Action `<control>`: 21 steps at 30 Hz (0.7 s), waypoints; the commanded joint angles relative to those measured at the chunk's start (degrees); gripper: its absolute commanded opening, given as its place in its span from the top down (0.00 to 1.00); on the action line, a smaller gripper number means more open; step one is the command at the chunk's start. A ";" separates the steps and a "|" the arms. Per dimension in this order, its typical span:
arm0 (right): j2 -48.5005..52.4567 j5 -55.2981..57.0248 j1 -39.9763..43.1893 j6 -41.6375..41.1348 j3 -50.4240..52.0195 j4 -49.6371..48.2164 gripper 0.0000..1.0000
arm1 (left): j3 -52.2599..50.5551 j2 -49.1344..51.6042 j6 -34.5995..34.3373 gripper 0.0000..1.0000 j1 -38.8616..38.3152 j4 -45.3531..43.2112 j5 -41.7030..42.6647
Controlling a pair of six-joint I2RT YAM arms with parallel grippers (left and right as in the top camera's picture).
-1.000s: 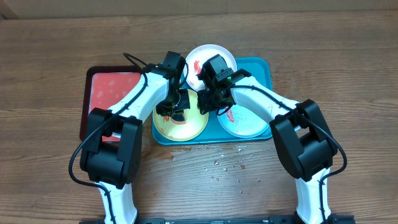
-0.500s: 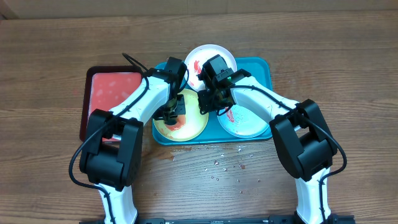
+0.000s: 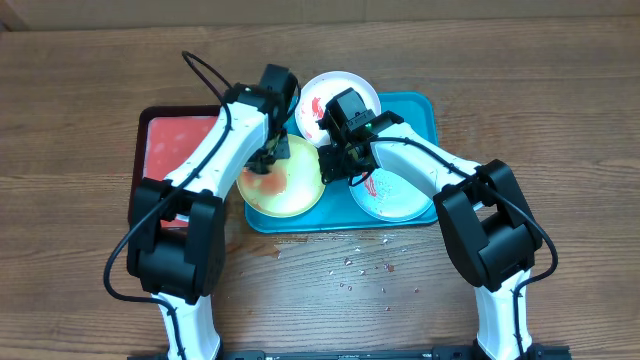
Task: Clean dirty plates on tray and stack at the side
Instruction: 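Hold the plate with right gripper and scrub it with the left sponge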
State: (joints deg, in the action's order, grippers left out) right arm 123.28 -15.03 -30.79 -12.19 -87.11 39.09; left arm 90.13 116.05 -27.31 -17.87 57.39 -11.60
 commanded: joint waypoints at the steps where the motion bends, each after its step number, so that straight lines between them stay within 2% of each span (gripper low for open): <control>1: 0.94 1.46 0.26 0.02 0.15 0.35 0.76 | 0.22 0.59 -0.94 0.96 0.17 -1.53 14.75; 7: 0.94 1.29 0.26 -0.02 0.15 0.13 0.76 | -4.74 0.63 -0.79 0.96 -0.44 -6.16 15.15; 10: 0.94 1.70 0.26 -0.87 0.15 0.28 0.79 | -9.40 0.63 -0.79 0.96 -0.37 -9.38 14.01; 13: 0.94 2.84 0.39 -1.79 0.15 0.61 0.83 | -11.87 0.63 -0.79 0.96 -0.37 -10.43 9.11; 18: 0.92 3.26 1.11 -1.77 -0.22 1.75 0.93 | -12.35 0.61 -0.83 0.96 -0.24 -8.07 -3.80; 21: 0.92 4.20 1.62 -1.75 -1.57 4.28 0.96 | -11.37 0.61 -0.83 0.96 0.17 -6.49 -7.41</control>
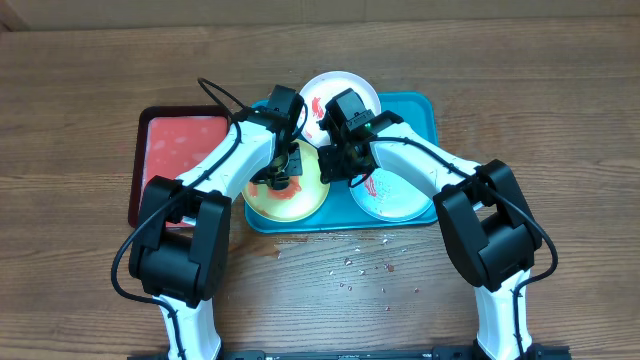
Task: Clean dirty plates on tray and stack at the side
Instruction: 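Hold the plate with right gripper and scrub it with the left sponge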
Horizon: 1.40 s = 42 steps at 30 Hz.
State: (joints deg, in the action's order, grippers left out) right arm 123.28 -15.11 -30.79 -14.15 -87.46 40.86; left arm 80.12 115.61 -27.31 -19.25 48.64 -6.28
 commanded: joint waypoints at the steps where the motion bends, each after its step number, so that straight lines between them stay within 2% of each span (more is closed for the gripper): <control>1: 0.92 5.01 1.68 0.20 -1.73 3.34 0.96 | -0.72 1.05 -0.83 0.96 1.70 2.69 -13.07; 10: 0.92 8.66 1.66 0.13 -3.91 6.49 0.96 | 10.69 1.05 -0.83 0.96 2.12 8.28 -13.09; 14: 0.92 8.66 1.66 0.13 -4.07 6.43 0.96 | 14.34 1.05 -0.79 0.96 2.12 9.16 -5.92; 17: 0.92 8.66 1.66 -0.52 -4.07 6.21 0.96 | 13.77 1.22 -0.76 0.96 2.12 8.83 3.54; 19: 0.92 8.61 1.66 -0.90 -4.07 5.90 0.96 | 12.26 1.29 -0.76 0.96 1.92 8.13 6.91; 24: 0.92 8.61 1.66 -0.90 -4.07 5.75 0.96 | 4.39 1.29 -0.74 0.96 -0.02 1.70 9.35; 27: 0.92 8.61 1.66 -0.98 -4.07 5.75 0.96 | -0.17 1.29 0.42 0.96 -1.07 -2.05 9.33; 31: 0.92 8.61 1.66 -1.11 -4.07 5.35 0.96 | -1.01 1.29 3.85 0.96 -0.63 -2.45 8.59; 35: 0.92 8.61 1.66 -1.11 -4.07 5.49 0.96 | -1.03 1.29 4.92 0.96 -0.11 -1.14 -0.13; 39: 0.92 8.61 1.66 -1.11 -4.04 5.62 0.96 | -0.79 1.27 -0.28 0.96 0.72 2.56 -10.88; 42: 0.92 8.61 1.64 -1.11 -4.04 5.53 0.96 | 0.96 1.25 -1.01 0.96 1.51 4.57 -12.31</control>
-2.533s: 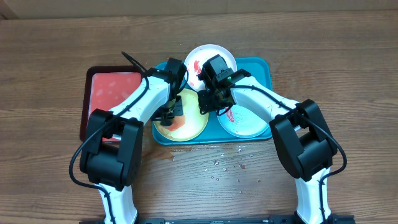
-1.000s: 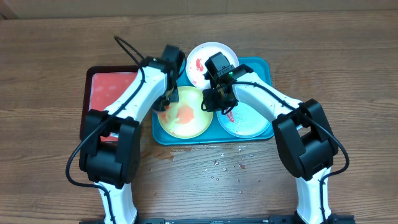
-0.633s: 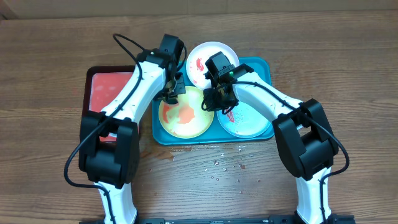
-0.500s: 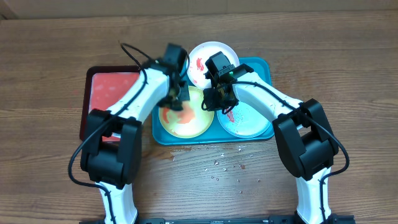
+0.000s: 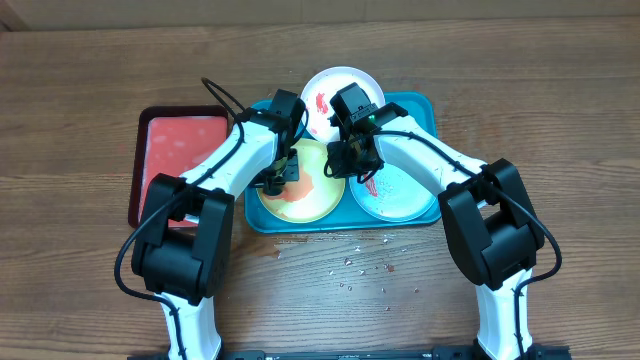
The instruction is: Clean dirty plates on tray and stack at the side
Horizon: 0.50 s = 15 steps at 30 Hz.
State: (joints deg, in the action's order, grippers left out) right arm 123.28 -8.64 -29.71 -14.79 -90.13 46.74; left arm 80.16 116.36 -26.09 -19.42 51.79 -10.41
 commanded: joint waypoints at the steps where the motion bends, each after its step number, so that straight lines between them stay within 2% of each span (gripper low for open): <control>1: 0.92 2.14 0.52 -0.55 -1.38 -0.55 0.96 | 1.86 0.44 -2.23 0.96 1.73 2.32 -7.96; 7: 0.63 1.73 -0.20 -1.73 -2.69 -0.96 0.96 | 10.58 -2.27 -2.25 0.96 1.79 7.19 -2.91; 11: -0.46 2.03 -1.03 -1.49 -4.28 -0.31 0.96 | 14.29 -7.10 -2.60 0.96 1.92 7.04 1.27; 15: -2.23 4.20 -2.10 -1.01 -6.45 0.76 0.96 | 15.21 -13.20 -5.44 0.96 3.74 5.99 0.76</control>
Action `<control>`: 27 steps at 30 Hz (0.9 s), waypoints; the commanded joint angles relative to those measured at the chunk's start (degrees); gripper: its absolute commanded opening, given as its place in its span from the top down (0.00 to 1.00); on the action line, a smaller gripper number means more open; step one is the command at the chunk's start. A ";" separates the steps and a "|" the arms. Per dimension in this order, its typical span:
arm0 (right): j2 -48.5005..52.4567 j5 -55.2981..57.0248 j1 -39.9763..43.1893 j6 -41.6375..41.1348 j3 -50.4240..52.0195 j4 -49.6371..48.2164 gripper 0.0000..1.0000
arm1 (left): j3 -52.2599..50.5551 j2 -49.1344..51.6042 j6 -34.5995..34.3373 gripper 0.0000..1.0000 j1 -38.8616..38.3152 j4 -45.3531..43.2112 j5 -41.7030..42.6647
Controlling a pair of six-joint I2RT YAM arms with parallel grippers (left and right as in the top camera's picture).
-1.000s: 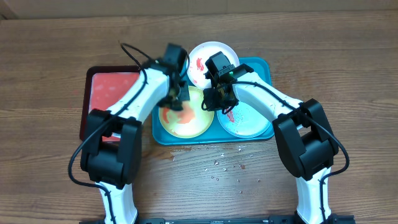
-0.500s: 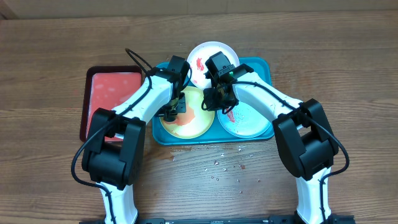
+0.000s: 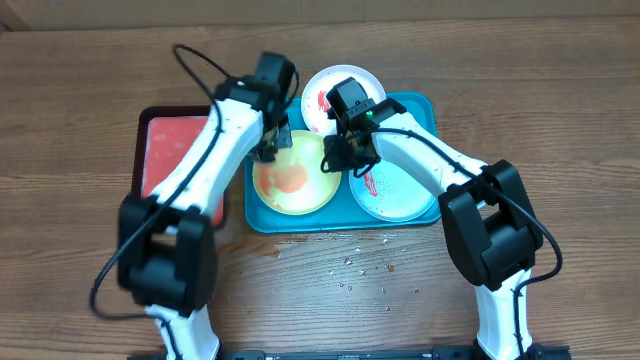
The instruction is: Clean dirty plates on tray and stack at the side
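Note:
A yellow plate (image 3: 293, 190) with an orange smear in its middle lies on the left half of the teal tray (image 3: 425, 110). My right gripper (image 3: 335, 160) sits at this plate's right rim and looks shut on it. My left gripper (image 3: 268, 150) hovers at the plate's upper left rim; its fingers are dark and small, so their state is unclear. A white plate (image 3: 318, 95) with red smears lies at the tray's far edge, partly under the right wrist. To the right, a light blue plate (image 3: 395, 195) carries red marks.
A dark-rimmed tray with a red inside (image 3: 175, 150) lies left of the teal tray, under the left arm. Crumbs and red specks (image 3: 350, 265) are scattered on the wooden table in front of the teal tray.
My left gripper has moved from the middle of the yellow plate to its upper left rim. The orange smear now shows uncovered. The right gripper stays at the plate's right rim.
At first the yellow plate sat over the tray's left edge, my left gripper at its far rim and the right at its right rim. Then the left gripper was down on the plate's middle. The plate sat further inside the tray, and now the left gripper is off it.

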State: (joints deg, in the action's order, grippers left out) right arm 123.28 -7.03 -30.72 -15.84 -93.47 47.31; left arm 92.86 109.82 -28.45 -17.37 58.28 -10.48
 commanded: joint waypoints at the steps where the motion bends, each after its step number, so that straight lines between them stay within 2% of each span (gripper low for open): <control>1: -2.80 2.73 -1.42 1.20 -3.80 0.48 0.96 | 2.51 -8.04 -3.41 0.96 2.69 -0.68 0.87; 5: -5.05 8.79 -3.21 2.58 -7.48 3.52 0.96 | 2.51 -11.28 -3.48 0.96 9.11 0.61 0.87; 10: -7.06 24.35 -6.58 3.72 -11.52 6.32 0.96 | 2.38 -10.36 -3.54 0.96 16.26 4.02 0.94; 14: -7.89 40.17 -10.47 9.88 -13.20 5.68 0.96 | 2.36 -8.96 -4.22 0.96 19.54 4.68 1.57; 15: -7.93 48.37 -12.37 12.94 -13.49 4.94 0.96 | 2.34 -8.28 -5.03 0.96 20.83 4.74 1.57; 17: -7.93 55.82 -14.36 17.86 -13.49 4.13 0.96 | 2.34 -7.91 -5.01 0.96 22.03 4.76 1.55; 23: -7.93 67.32 -19.87 33.51 -13.49 2.71 0.96 | 2.34 -6.40 -5.01 0.96 23.89 4.70 1.49; 27: -7.93 70.34 -22.05 37.99 -13.49 -0.15 0.96 | 2.23 -5.97 -5.01 0.96 23.96 4.92 1.11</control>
State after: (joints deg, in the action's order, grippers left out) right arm 117.36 55.09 -51.44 14.28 -105.45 48.97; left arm 95.07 102.87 -32.62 6.81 63.05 -9.04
